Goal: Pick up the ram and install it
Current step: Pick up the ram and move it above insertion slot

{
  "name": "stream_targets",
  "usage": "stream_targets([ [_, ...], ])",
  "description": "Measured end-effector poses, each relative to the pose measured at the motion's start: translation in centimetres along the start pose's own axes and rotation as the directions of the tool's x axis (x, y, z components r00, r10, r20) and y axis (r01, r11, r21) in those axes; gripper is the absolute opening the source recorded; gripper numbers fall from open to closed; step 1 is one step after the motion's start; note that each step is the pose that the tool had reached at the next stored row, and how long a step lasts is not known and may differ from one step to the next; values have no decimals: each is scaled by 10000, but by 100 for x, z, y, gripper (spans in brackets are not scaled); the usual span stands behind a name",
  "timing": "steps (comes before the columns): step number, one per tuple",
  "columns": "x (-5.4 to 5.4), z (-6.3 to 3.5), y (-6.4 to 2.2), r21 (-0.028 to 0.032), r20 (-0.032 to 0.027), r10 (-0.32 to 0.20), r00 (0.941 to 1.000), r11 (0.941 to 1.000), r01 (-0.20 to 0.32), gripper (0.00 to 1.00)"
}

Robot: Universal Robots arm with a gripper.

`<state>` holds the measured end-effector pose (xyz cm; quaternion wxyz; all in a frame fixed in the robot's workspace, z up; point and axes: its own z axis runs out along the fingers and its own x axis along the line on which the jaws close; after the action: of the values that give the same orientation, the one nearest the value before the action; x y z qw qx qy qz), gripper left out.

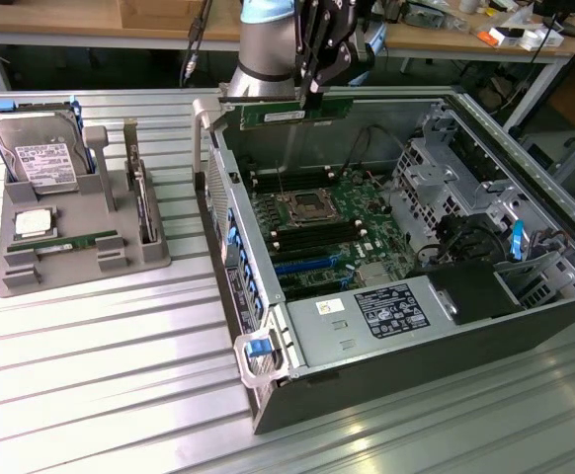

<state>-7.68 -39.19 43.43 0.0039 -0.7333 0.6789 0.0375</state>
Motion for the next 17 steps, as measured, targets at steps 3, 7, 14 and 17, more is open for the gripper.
stream_targets([
  [3,8,-5,-102,0,0,0,10000,10000,0,12],
  [7,17,-10,-223,0,0,-1,10000,10000,1,12],
  [14,36,-20,-465,0,-1,0,10000,10000,0,12],
  [17,44,-24,-579,0,-1,1,10000,10000,-1,12],
])
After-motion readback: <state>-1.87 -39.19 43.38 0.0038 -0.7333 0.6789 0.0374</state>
